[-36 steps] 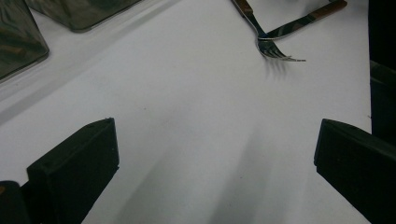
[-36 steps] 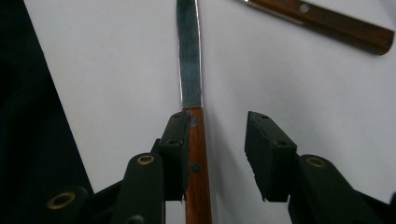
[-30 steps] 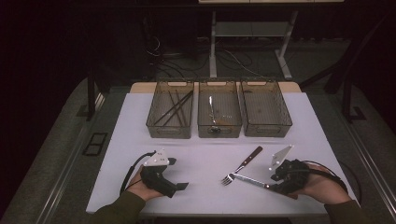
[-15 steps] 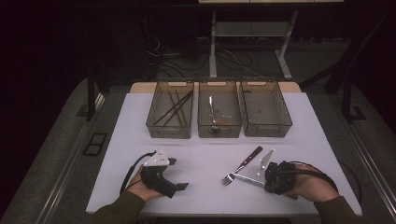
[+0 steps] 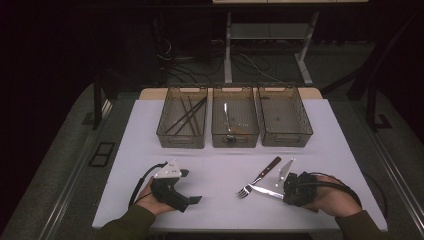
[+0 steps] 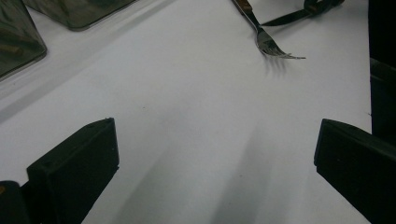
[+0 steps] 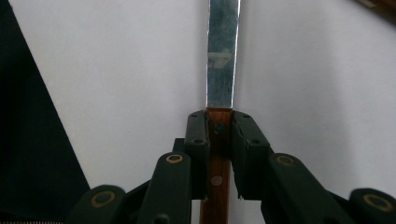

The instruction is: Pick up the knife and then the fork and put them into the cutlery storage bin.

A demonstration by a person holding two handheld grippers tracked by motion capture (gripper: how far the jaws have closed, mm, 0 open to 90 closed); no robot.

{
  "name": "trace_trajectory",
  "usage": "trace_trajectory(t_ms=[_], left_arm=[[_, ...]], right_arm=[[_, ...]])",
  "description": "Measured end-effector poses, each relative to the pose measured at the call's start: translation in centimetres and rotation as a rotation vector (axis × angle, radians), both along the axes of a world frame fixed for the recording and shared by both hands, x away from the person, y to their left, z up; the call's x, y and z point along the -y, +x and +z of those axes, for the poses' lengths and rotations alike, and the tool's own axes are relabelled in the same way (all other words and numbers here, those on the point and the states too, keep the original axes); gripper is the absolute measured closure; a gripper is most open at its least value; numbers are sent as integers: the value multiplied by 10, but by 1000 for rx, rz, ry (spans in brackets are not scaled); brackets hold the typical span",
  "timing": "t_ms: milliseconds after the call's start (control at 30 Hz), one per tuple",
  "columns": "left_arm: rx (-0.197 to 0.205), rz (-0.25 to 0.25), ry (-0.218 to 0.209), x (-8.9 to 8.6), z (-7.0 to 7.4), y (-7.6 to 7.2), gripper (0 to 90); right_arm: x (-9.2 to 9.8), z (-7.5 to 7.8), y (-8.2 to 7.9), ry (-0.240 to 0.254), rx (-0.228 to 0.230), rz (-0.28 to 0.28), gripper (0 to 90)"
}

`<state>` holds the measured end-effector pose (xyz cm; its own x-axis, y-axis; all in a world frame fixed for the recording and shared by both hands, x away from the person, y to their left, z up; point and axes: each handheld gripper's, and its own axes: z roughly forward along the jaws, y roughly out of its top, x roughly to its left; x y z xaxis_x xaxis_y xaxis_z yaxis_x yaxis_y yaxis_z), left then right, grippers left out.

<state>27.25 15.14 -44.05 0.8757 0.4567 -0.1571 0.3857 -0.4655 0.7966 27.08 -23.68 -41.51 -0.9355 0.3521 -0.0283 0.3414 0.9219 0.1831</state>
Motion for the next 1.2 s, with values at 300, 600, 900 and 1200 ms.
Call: trace_trajectory(t_ms=[300,600,900,1200], left_arm=[[1,-4,-7,1,0,0,0],[2,-8,-15,1,0,0,0],[10,-5,-21,0,1,0,0],[37,1,-25,-1,1,0,0]], right_arm=[[14,10,12,107,58,-100,777],[27,15,28,210,96,-204,777],[37,19,39,311,97,-266,777],[47,24,51,410,144,-336,777]])
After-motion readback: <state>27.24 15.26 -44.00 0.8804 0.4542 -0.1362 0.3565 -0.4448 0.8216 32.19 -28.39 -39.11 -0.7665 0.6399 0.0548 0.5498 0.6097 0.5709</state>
